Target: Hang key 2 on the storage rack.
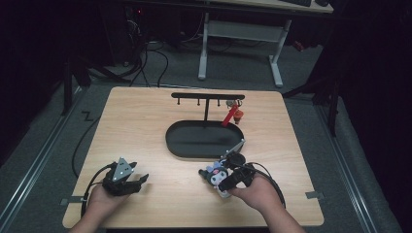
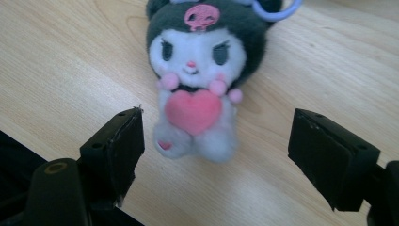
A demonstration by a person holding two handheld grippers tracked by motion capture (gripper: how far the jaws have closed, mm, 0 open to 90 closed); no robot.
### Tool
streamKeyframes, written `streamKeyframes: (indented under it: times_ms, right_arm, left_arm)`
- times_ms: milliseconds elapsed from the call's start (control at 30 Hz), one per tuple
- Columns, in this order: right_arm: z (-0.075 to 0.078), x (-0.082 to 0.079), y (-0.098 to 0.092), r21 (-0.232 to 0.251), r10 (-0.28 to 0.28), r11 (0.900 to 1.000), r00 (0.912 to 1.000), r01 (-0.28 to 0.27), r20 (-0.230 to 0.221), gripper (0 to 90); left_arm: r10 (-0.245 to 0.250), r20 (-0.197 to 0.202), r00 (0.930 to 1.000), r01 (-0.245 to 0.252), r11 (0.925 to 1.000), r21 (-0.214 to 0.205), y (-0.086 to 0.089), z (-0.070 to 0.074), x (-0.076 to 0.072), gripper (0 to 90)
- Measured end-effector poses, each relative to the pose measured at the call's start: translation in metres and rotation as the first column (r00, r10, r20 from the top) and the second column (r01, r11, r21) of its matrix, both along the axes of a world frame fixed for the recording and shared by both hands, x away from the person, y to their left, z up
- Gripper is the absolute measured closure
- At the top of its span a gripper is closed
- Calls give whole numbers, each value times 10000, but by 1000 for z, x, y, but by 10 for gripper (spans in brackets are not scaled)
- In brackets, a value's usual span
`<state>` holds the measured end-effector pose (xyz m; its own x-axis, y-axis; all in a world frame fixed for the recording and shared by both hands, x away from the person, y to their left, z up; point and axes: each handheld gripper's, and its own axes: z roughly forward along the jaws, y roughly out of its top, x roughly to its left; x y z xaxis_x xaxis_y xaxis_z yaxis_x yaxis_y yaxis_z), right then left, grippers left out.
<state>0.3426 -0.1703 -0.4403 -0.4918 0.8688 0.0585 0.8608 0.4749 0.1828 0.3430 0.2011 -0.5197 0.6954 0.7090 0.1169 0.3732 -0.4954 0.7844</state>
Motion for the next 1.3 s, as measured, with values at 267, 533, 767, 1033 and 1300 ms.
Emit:
streamKeyframes:
  times_ms: [267,533,767,1033,1300]
  right_arm:
    - [-25,3,10,-54,51,10000,9994,-53,-355,198]
    - [-40,1,15,-178,142,9997,9992,-148,-369,260]
    - [-45,-2,14,-323,206,9993,9996,-213,-194,429]
    - [-31,-4,14,-347,559,9979,9983,-552,193,491]
    - [-6,0,2,-139,286,9995,9981,-279,552,492]
  left_arm:
    - [-50,-4,10000,50,10000,84,-1,0,-1,361]
    - [-67,6,10000,67,9999,123,-1,0,-1,361]
    - [-138,-73,9999,138,9998,122,-2,-1,0,358]
    - [-157,-60,9999,158,9997,163,-2,-1,-1,357]
    - [-141,-63,9999,142,9998,163,-3,-1,-1,356]
